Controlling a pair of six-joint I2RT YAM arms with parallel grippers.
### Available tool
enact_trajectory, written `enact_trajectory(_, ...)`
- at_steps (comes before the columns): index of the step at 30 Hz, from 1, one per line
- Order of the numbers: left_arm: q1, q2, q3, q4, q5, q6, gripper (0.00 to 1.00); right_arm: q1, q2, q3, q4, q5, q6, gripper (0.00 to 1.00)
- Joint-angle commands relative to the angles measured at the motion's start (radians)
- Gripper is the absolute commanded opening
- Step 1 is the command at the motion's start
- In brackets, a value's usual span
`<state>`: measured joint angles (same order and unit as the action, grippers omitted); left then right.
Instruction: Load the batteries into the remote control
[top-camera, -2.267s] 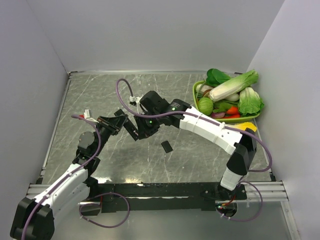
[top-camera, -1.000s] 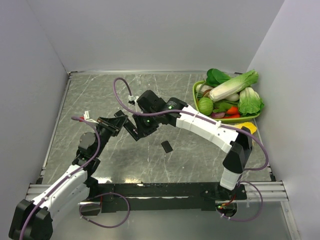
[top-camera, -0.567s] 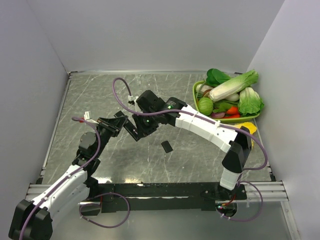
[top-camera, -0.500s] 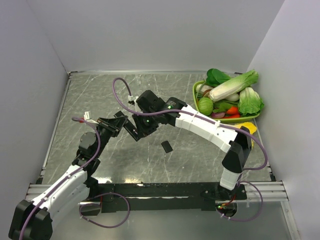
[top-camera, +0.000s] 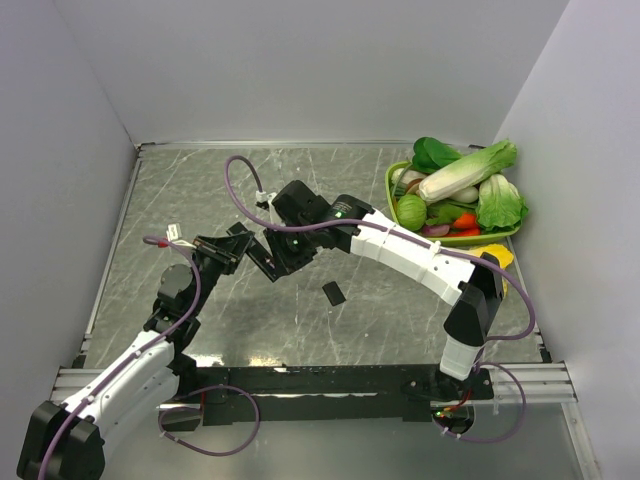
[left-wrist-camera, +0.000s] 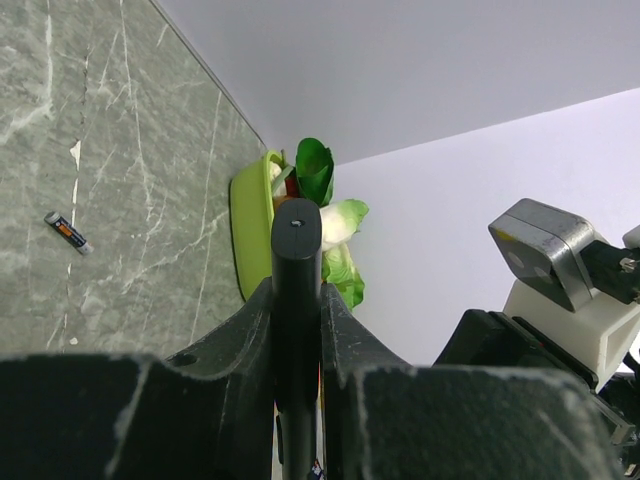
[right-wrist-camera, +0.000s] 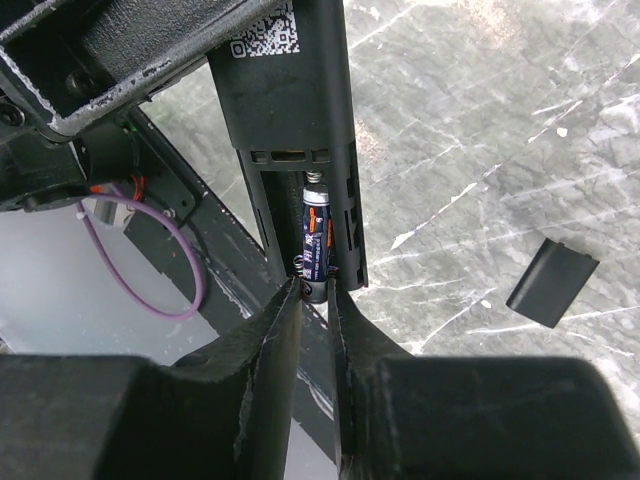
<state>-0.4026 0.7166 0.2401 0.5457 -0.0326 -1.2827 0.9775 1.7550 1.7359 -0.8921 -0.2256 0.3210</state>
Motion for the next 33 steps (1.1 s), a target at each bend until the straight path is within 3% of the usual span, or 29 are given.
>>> enact_trajectory(1, -0.002, -0.019, 0.028, 0.019, -0.024, -0.055, 0.01, 0.012, 0.006, 0.051, -0.014, 0.022, 0.01, 0.26)
enact_trajectory(33, -0.002, -0.025, 0.013, -0.012, -0.029, -0.096, 0.01, 0.021, -0.069, 0.005, 0.022, 0.086, 0.02, 0.49)
